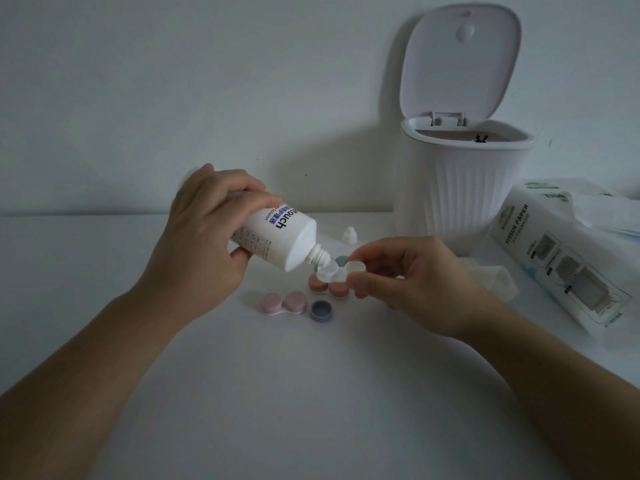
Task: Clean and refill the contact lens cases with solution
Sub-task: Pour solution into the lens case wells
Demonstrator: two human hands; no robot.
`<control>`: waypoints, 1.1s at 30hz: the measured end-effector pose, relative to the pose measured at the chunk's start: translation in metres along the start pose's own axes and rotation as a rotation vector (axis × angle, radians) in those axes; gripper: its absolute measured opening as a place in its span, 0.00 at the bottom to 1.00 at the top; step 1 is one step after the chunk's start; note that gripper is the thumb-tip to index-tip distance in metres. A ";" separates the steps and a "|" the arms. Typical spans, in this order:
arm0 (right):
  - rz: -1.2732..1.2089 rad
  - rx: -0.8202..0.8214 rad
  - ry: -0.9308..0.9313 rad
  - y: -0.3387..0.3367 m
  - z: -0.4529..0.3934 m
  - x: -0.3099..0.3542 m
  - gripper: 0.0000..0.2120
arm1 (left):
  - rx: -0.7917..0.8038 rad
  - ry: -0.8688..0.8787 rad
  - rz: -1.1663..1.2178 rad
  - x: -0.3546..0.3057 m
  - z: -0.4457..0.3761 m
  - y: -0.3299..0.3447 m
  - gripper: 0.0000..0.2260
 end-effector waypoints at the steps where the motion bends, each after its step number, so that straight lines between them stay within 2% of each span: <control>1: -0.001 0.000 0.004 0.000 0.000 0.000 0.02 | -0.002 0.003 -0.001 0.000 0.000 0.000 0.29; 33: -0.026 -0.011 0.003 0.000 -0.001 0.000 0.03 | -0.009 -0.038 -0.002 0.000 0.001 0.002 0.34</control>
Point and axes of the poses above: each hand's wrist, its own z-axis away from the middle knuckle, its own y-axis out of the palm, x = y × z, the point moved 4 cm from there along -z, towards the middle knuckle, and after that the axes turned 4 degrees about y, right-handed, at the moved point
